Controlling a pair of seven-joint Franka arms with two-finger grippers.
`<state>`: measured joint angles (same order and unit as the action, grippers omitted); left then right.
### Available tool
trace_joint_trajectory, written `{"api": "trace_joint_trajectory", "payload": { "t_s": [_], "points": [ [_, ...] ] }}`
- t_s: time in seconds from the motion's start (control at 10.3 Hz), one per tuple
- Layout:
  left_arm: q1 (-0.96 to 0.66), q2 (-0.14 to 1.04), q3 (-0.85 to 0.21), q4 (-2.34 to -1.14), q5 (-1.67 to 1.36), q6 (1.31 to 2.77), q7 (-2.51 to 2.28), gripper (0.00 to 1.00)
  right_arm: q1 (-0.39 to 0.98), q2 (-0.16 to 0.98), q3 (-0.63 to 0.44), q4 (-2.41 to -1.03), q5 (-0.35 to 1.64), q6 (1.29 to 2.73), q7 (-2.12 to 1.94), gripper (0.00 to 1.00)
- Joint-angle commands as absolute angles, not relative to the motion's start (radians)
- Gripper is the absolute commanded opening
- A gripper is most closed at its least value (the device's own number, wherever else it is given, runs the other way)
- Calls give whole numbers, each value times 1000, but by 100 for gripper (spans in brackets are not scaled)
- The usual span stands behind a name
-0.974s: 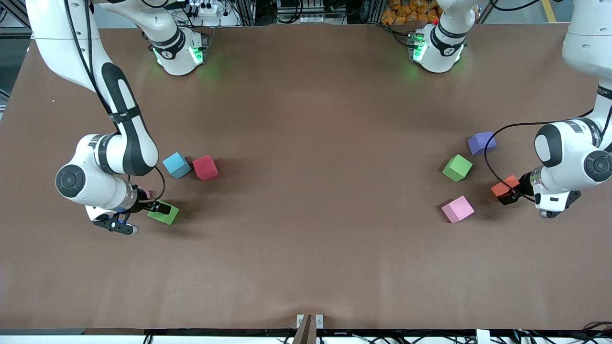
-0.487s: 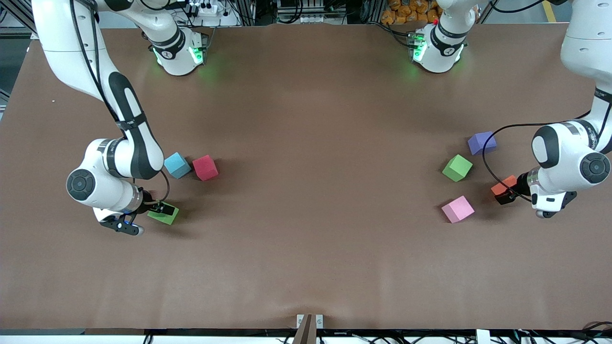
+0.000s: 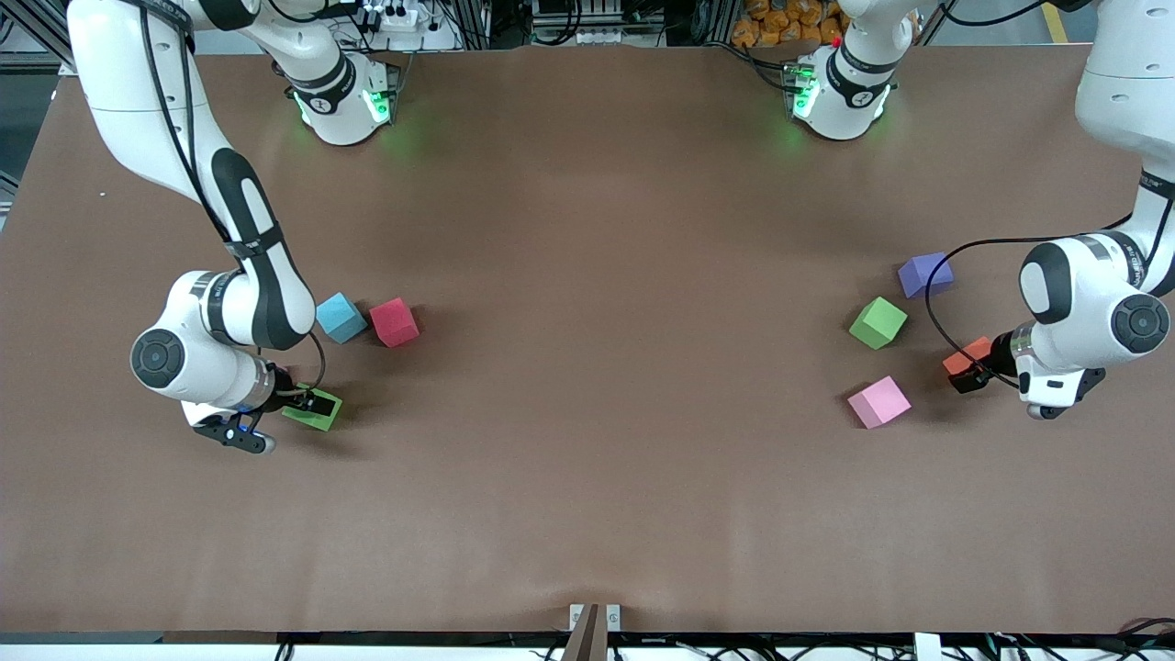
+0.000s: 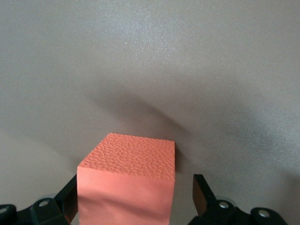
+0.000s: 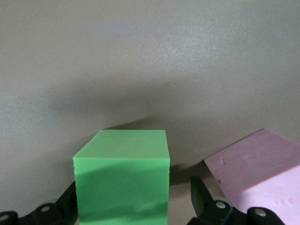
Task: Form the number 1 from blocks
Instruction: 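Lift both held cubes and carry them toward the table center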
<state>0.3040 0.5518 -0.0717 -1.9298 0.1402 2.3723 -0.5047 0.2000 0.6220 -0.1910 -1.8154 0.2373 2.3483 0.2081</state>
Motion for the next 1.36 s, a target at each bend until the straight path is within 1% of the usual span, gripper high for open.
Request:
{"api": "trace_joint_trajectory", "payload": {
  "t_s": [0.0,0.1,0.29,0.68,0.88,1.17,1.27],
  "points": [
    [304,555,-71,-1925,170,2381,-509,100,241,635,-230,-1806,276,2358,209,86],
    [302,555,-71,-1925,170,2381,-509,100,242,635,-232,-1801,276,2355,209,77],
    [301,561,-71,-1924,170,2381,-511,100,242,634,-238,-1798,276,2352,206,65],
    [304,571,-71,-1917,170,2384,-508,100,274,620,-264,-1790,276,2349,195,66],
    [307,572,-71,-1917,170,2387,-506,100,330,571,-305,-1793,272,2345,155,66],
    [304,575,-72,-1913,170,2387,-509,100,389,485,-311,-1792,262,2330,141,66],
    [304,575,-72,-1913,170,2387,-508,100,429,463,-330,-1789,262,2310,143,66]
  ]
}}
